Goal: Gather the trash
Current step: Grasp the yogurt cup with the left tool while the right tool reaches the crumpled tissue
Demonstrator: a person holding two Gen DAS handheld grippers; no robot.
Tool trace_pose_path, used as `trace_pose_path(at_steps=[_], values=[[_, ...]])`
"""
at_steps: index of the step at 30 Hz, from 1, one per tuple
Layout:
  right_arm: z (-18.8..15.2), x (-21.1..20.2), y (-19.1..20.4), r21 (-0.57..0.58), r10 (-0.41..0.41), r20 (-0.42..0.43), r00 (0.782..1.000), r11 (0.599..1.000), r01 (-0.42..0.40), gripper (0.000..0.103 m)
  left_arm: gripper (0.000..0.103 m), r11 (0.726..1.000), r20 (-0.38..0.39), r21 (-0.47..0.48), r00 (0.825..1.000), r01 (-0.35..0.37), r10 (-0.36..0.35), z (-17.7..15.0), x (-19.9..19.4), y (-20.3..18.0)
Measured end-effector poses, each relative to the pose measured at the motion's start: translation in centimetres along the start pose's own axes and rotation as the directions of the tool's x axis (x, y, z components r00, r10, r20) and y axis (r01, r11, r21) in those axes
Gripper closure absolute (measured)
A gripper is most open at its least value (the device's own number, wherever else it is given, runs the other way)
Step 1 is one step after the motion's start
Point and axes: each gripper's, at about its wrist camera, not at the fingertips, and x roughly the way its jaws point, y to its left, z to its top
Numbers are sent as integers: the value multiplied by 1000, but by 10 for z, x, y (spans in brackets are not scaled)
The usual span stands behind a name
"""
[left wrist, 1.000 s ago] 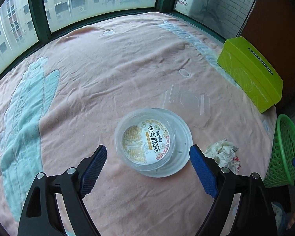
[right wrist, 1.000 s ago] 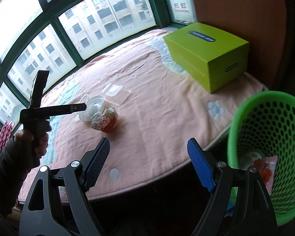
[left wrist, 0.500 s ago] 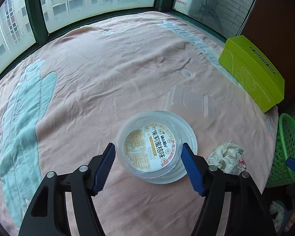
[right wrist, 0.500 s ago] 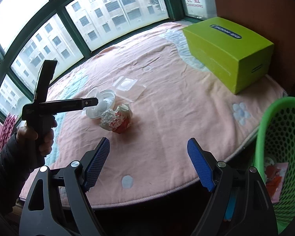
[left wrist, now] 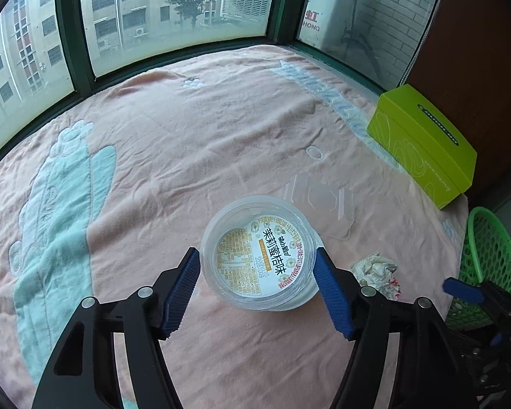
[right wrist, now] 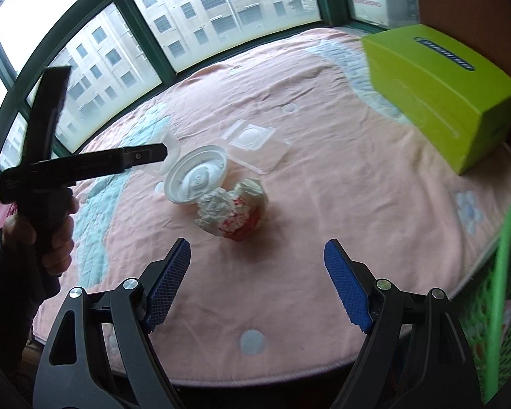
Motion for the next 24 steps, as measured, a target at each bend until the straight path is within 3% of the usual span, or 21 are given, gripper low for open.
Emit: trace_pose_path(at_steps=[14,24], values=[[15,52,14,2,24,-36,999,1000,-24,26,38,1000,17,-20,1000,4,-3,-3,-17,9],[12,71,9,46,60,-61,996,997,-57,43,38,1000,6,-30,1000,8,-7,-5,-14,10]])
